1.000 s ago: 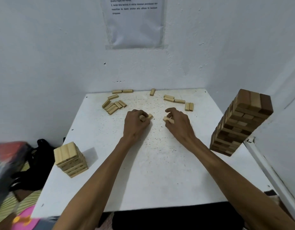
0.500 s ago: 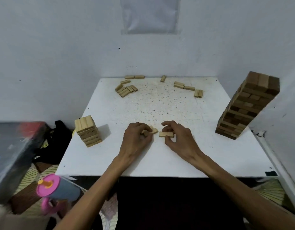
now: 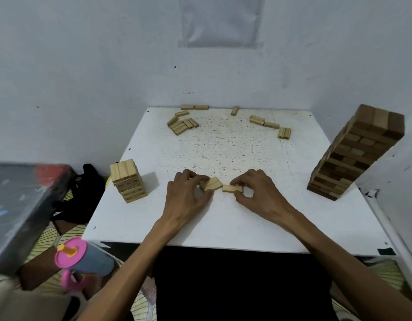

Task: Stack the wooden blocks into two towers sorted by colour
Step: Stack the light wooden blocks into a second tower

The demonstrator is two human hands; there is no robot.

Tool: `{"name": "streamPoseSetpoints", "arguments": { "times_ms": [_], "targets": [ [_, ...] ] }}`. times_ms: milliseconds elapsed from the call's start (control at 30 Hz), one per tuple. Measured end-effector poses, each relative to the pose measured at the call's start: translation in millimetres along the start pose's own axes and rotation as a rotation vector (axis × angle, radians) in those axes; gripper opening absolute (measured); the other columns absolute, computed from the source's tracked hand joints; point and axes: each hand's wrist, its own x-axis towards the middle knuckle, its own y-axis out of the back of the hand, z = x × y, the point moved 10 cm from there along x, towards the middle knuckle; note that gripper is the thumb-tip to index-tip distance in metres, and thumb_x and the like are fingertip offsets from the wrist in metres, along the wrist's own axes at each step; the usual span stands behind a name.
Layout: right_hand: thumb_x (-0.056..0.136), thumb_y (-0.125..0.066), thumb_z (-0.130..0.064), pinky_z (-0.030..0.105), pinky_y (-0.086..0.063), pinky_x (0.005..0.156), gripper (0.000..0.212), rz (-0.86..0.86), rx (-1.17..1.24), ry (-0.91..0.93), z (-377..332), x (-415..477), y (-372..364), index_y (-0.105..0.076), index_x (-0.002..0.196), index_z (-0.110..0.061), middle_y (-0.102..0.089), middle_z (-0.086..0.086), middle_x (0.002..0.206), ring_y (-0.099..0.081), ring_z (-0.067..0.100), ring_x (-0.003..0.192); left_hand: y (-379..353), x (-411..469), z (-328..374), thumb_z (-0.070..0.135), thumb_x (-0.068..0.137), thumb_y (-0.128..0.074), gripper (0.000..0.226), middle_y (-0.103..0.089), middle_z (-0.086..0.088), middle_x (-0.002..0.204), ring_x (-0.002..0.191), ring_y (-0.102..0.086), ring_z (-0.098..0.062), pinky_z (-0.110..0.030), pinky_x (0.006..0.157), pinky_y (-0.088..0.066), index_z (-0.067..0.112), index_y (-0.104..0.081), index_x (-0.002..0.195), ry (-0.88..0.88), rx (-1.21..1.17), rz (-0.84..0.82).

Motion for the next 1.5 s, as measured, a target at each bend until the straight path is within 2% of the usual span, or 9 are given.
{"name": "streamPoseSetpoints", "arguments": {
  "times_ms": [267, 433, 567, 667, 767, 867, 1000, 1133, 1500],
  "targets": [
    [0.089, -0.077, -0.022, 0.029, -0.046, 0.088, 0.026, -0.013, 0.054, 0.016, -3, 9, -5, -0.075, 0.113, -0.029, -0.065, -0.011, 0.097, -0.054, 0.011, 0.097, -3, 23, 2, 0.046, 0.091, -0.065, 0.035, -0.06, 0.014, 0.097, 0.097, -0.054, -0.006, -0.032, 0.086, -0.043, 0.044, -0.069, 0.126, 0.005, -0.068, -0.195],
    [0.086, -0.081, -0.021, 0.021, -0.043, 0.082, 0.039, -0.035, 0.109, -0.008, -3, 16, -5, -0.068, 0.123, -0.025, -0.066, -0.012, 0.099, -0.056, 0.007, 0.09, -10, 31, 6, 0.06, 0.081, -0.06, 0.055, -0.064, 0.014, 0.095, 0.091, -0.055, -0.002, -0.029, 0.079, -0.042, 0.036, -0.069, 0.131, -0.094, -0.081, -0.386],
    [0.085, -0.082, -0.031, 0.02, -0.043, 0.075, 0.046, -0.089, 0.069, -0.058, 2, 24, -9, -0.064, 0.127, -0.029, -0.061, -0.013, 0.098, -0.054, 0.002, 0.086, -11, 33, 12, 0.068, 0.074, -0.074, 0.063, -0.065, 0.01, 0.095, 0.09, -0.057, -0.005, -0.029, 0.079, -0.047, 0.037, -0.067, 0.128, -0.094, -0.055, -0.411],
    [0.086, -0.079, -0.036, 0.022, -0.046, 0.075, 0.053, -0.212, 0.035, -0.081, 0, 31, -16, -0.061, 0.135, -0.028, -0.062, -0.012, 0.092, -0.057, 0.001, 0.085, -11, 35, 16, 0.052, 0.077, -0.086, 0.053, -0.066, 0.007, 0.093, 0.088, -0.058, -0.009, -0.031, 0.076, -0.045, 0.036, -0.068, 0.124, -0.092, -0.064, -0.378],
    [0.087, -0.077, -0.033, 0.03, -0.053, 0.083, 0.056, -0.329, -0.031, -0.056, -8, 41, -20, -0.059, 0.139, -0.023, -0.065, -0.011, 0.089, -0.063, 0.007, 0.088, -12, 38, 17, 0.046, 0.079, -0.086, 0.051, -0.065, 0.006, 0.088, 0.081, -0.058, -0.008, -0.029, 0.072, -0.044, 0.036, -0.069, 0.126, -0.088, -0.054, -0.389],
    [0.086, -0.079, -0.033, 0.022, -0.047, 0.074, 0.057, -0.409, -0.059, -0.061, -8, 48, -21, -0.057, 0.138, -0.023, -0.067, -0.01, 0.091, -0.06, 0.002, 0.082, -13, 41, 20, 0.039, 0.083, -0.083, 0.05, -0.064, 0.011, 0.078, 0.074, -0.057, -0.003, -0.026, 0.071, -0.044, 0.035, -0.067, 0.13, -0.101, -0.017, -0.423],
    [0.086, -0.079, -0.032, 0.021, -0.044, 0.07, 0.051, -0.476, -0.086, -0.043, -14, 54, -25, -0.059, 0.132, -0.024, -0.069, -0.008, 0.092, -0.056, -0.001, 0.077, -18, 42, 26, 0.027, 0.086, -0.079, 0.051, -0.068, 0.006, 0.086, 0.076, -0.058, -0.003, -0.021, 0.071, -0.044, 0.025, -0.064, 0.134, -0.115, -0.026, -0.473],
    [0.087, -0.08, -0.035, 0.029, -0.05, 0.079, 0.051, -0.516, -0.103, -0.053, -12, 57, -26, -0.059, 0.131, -0.023, -0.069, -0.008, 0.091, -0.06, 0.004, 0.085, -19, 44, 24, 0.029, 0.084, -0.082, 0.053, -0.069, 0.004, 0.092, 0.078, -0.059, -0.002, -0.02, 0.071, -0.044, 0.023, -0.063, 0.134, -0.106, -0.044, -0.495],
    [0.085, -0.083, -0.038, 0.024, -0.043, 0.071, 0.051, -0.531, -0.073, -0.07, -8, 62, -30, -0.06, 0.128, -0.024, -0.068, -0.011, 0.083, -0.059, 0.002, 0.08, -18, 43, 27, 0.03, 0.088, -0.079, 0.054, -0.066, 0.005, 0.091, 0.078, -0.058, -0.007, -0.025, 0.073, -0.044, 0.017, -0.061, 0.137, -0.138, -0.009, -0.497]
  ]
}}
